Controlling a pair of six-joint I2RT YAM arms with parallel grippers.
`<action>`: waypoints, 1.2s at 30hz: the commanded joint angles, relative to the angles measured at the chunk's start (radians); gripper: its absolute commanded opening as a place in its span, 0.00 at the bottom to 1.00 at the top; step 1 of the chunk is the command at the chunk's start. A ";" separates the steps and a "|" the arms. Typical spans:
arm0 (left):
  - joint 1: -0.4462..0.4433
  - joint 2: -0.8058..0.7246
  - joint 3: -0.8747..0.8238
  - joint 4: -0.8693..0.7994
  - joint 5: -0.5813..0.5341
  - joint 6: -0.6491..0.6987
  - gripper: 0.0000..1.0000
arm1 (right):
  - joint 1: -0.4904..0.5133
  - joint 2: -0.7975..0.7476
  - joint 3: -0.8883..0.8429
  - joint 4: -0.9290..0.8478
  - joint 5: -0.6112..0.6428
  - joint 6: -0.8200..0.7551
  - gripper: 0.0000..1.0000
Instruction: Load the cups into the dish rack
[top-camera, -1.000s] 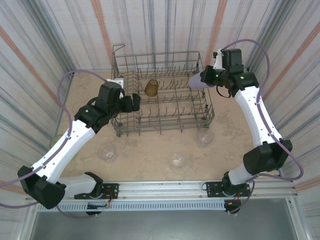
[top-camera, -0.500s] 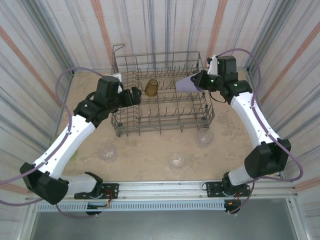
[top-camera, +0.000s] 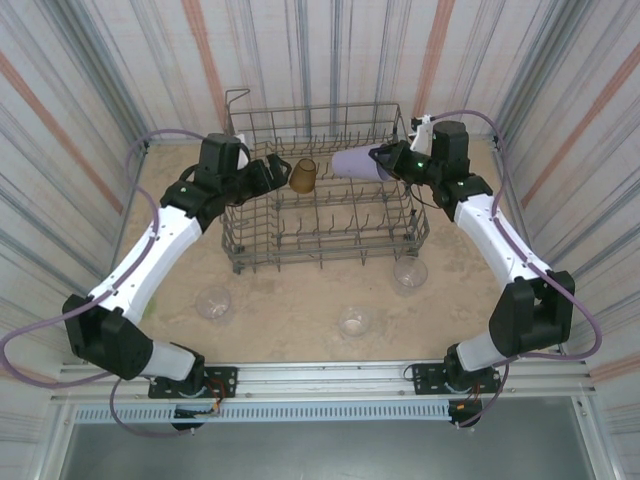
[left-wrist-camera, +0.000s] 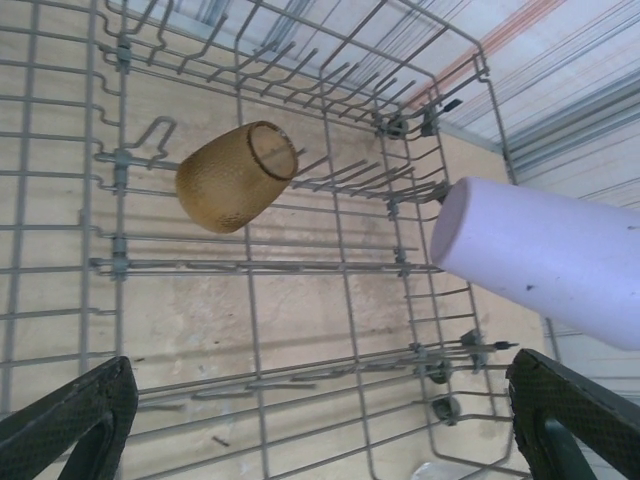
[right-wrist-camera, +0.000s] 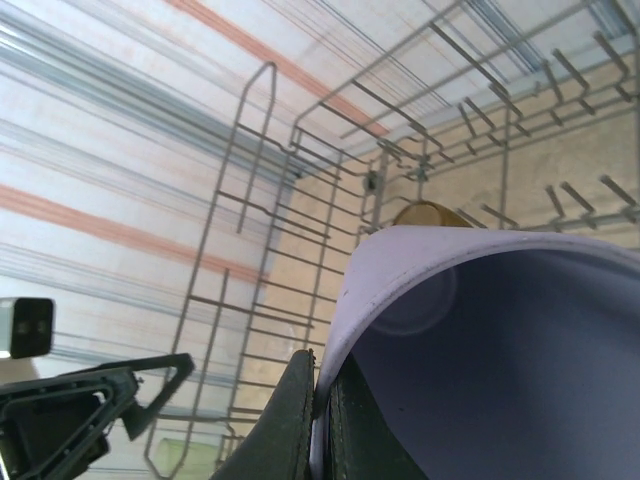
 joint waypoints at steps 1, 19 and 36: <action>0.019 0.023 0.033 0.090 0.073 -0.070 0.99 | 0.003 0.007 -0.028 0.184 -0.059 0.091 0.00; 0.063 0.138 -0.030 0.396 0.223 -0.393 0.99 | 0.022 0.050 -0.202 0.644 -0.090 0.340 0.00; 0.041 0.220 -0.061 0.607 0.315 -0.567 0.99 | 0.086 0.097 -0.255 0.869 -0.072 0.456 0.00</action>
